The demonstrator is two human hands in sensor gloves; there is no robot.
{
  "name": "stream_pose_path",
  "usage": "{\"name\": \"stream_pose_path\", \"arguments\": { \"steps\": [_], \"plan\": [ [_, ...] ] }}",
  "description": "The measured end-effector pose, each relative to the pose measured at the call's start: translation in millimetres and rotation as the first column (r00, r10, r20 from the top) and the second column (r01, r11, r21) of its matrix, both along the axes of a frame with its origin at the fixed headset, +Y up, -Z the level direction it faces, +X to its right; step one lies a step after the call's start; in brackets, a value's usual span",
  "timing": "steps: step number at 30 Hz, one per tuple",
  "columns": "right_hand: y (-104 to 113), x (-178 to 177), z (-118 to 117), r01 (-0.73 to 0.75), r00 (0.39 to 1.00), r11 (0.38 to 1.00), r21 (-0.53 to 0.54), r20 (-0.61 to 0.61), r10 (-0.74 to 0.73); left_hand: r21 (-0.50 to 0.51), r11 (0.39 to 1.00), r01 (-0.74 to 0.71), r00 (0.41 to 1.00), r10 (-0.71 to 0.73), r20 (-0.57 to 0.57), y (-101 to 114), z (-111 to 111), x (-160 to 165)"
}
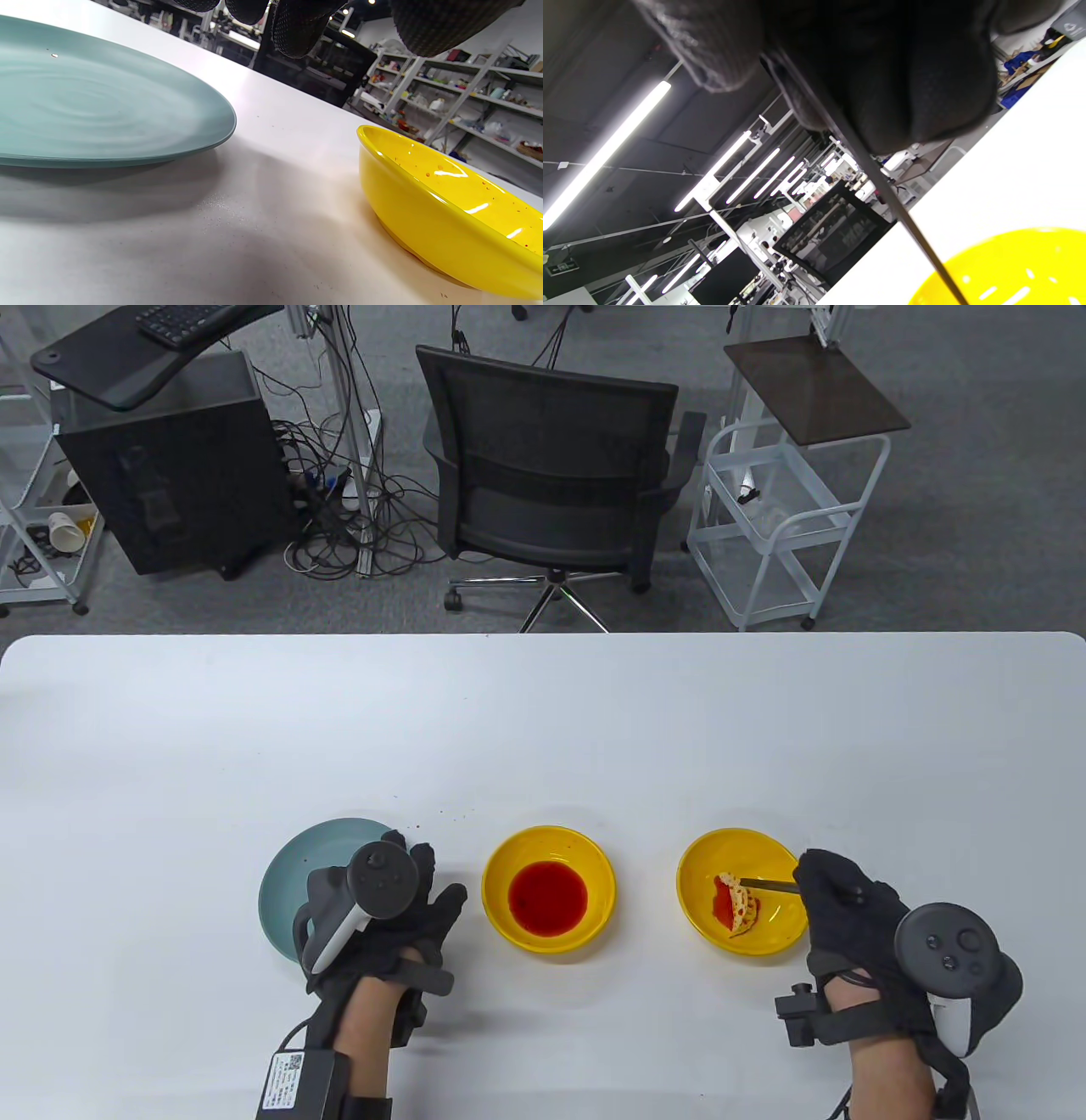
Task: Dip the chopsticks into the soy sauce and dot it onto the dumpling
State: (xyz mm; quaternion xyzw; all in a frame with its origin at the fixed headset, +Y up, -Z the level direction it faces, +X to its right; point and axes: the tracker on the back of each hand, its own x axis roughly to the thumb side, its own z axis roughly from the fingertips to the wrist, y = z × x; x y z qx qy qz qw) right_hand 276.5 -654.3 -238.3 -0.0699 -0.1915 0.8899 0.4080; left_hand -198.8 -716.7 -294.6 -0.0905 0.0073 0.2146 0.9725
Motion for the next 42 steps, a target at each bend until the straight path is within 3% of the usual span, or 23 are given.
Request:
{"name": "stream_pose_path", "arguments": {
  "steps": [15, 20, 23, 29, 36, 42],
  "plan": [
    [0.7, 6.5, 1.0, 0.013, 1.0, 0.997, -0.07, 0.012, -0.012, -0.003, 1.0, -0.004, 1.0, 0.004, -0.001, 0.5, 0.2, -1.1],
    [4.1, 6.7, 3.5, 0.05, 0.999, 0.999, -0.005, -0.02, -0.051, -0.001, 1.0, 0.003, 1.0, -0.003, -0.005, 0.7, 0.6, -1.6],
    [7.2, 2.2, 5.0, 0.099, 0.992, 0.992, 0.077, -0.085, -0.093, 0.001, 1.0, 0.001, 1.0, -0.001, -0.003, 1.3, 0.8, -0.5],
    [10.8, -21.4, 7.3, 0.069, 0.977, 0.983, 0.172, -0.212, -0.032, 0.005, 1.0, 0.005, 1.0, -0.005, 0.002, 1.4, 0.7, -0.4],
    [0.9, -64.8, 6.8, 0.094, 0.916, 0.975, 0.199, -0.402, -0.007, 0.028, 0.999, 0.026, 0.999, -0.026, 0.022, 4.0, 2.5, 4.9],
    [-16.0, -107.9, 7.5, -0.015, 0.851, 0.981, 0.194, -0.512, 0.114, 0.101, 0.992, 0.078, 0.996, -0.082, 0.036, 10.9, 6.8, 11.9]
  ]
}}
